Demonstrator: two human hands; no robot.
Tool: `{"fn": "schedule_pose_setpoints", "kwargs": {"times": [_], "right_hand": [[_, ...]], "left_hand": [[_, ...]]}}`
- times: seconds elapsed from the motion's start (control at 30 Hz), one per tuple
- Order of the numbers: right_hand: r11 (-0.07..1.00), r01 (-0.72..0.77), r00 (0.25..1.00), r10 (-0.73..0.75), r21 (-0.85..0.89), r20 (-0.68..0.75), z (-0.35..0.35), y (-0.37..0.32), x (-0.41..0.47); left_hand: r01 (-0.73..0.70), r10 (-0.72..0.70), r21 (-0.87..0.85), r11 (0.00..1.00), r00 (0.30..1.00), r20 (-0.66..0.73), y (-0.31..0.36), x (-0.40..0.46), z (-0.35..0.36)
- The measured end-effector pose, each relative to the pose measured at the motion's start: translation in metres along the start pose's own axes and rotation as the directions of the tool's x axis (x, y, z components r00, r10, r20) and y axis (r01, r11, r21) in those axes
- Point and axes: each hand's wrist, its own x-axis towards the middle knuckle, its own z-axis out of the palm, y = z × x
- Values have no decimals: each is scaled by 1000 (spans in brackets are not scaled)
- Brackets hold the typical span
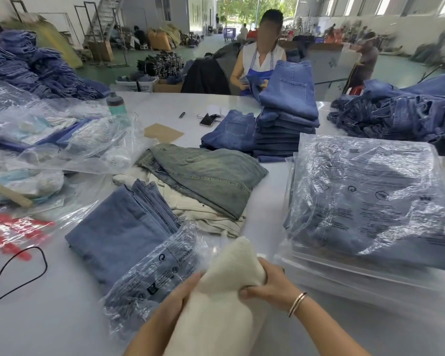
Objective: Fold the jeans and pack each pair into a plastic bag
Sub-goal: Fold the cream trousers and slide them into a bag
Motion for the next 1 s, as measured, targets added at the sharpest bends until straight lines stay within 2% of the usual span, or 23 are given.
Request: {"fn": "schedule_pose_setpoints", "kwargs": {"times": [0.1, 0.17, 0.27, 0.33, 0.37, 0.4, 0.43, 0.47, 0.5, 0.53, 0.57, 0.6, 0.63, 0.67, 0.7, 0.73, 0.77, 0.8, 0.83, 0.87, 0.9, 0.93, 1.0], "right_hand": [[977, 96, 992, -80, 188, -94, -15, -4, -13], [963, 159, 978, -124, 219, -165, -32, -17, -21], [923, 318, 926, -252, 217, -282, -59, -47, -27], [865, 417, 877, -303, 278, -373, -69, -69, -31], [842, 456, 850, -316, 287, -422, -71, -78, -32], [828, 483, 824, -319, 286, -468, -73, -85, -33], [816, 502, 802, -316, 286, -507, -74, -91, -33], [809, 515, 782, -310, 282, -540, -77, -94, -34], [806, 523, 766, -303, 276, -567, -79, -98, -36], [805, 527, 752, -295, 270, -589, -81, -101, -37], [804, 531, 738, -284, 268, -612, -83, -103, -39], [803, 535, 722, -275, 261, -635, -85, -104, -40], [808, 536, 703, -265, 246, -660, -86, -104, -41], [818, 530, 684, -255, 226, -683, -87, -104, -42], [825, 526, 666, -249, 205, -703, -87, -104, -42], [830, 524, 651, -249, 188, -717, -87, -103, -42], [835, 522, 640, -248, 174, -728, -86, -102, -41], [842, 513, 634, -242, 165, -734, -84, -102, -41], [849, 503, 632, -235, 160, -738, -83, -101, -41], [856, 493, 629, -230, 153, -742, -82, -100, -41], [865, 483, 623, -233, 133, -747, -80, -99, -42], [877, 469, 617, -240, 105, -749, -79, -98, -43], [906, 421, 616, -259, 33, -744, -78, -93, -48]], "left_hand": [[-118, 157, 203, 972, 970, -184, 9, 0, -24], [-171, 240, 261, 950, 935, -261, 27, -1, -35], [-193, 377, 462, 865, 858, -348, 57, 2, -45], [-221, 465, 570, 791, 824, -325, 68, 1, -37], [-231, 501, 651, 724, 824, -265, 69, 0, -30], [-194, 493, 766, 612, 851, -179, 68, -2, -20], [-92, 428, 880, 467, 894, -133, 64, -4, -11], [18, 379, 951, 310, 915, -140, 63, -4, -2], [75, 389, 973, 217, 908, -157, 63, -6, 3], [86, 407, 977, 196, 899, -161, 67, -6, 4], [25, 450, 945, 326, 875, -178, 75, -5, 0], [-85, 506, 840, 535, 829, -239, 86, -3, -8], [-204, 520, 657, 726, 789, -329, 101, -5, -15], [-320, 558, 522, 791, 728, -399, 115, -10, -20], [-422, 670, 545, 724, 617, -412, 128, -13, -25], [-485, 824, 680, 551, 446, -350, 141, -19, -24], [-499, 942, 806, 319, 257, -214, 150, -24, -17], [-504, 991, 856, 109, 125, -53, 156, -28, -7], [-534, 993, 845, -33, 75, 87, 156, -30, 6], [-587, 973, 803, -106, 104, 205, 149, -26, 20], [-610, 935, 783, -121, 196, 297, 137, -17, 31], [-587, 870, 806, -73, 357, 339, 121, -7, 40], [-441, 632, 894, 84, 717, 294, 84, 19, 39]]}}
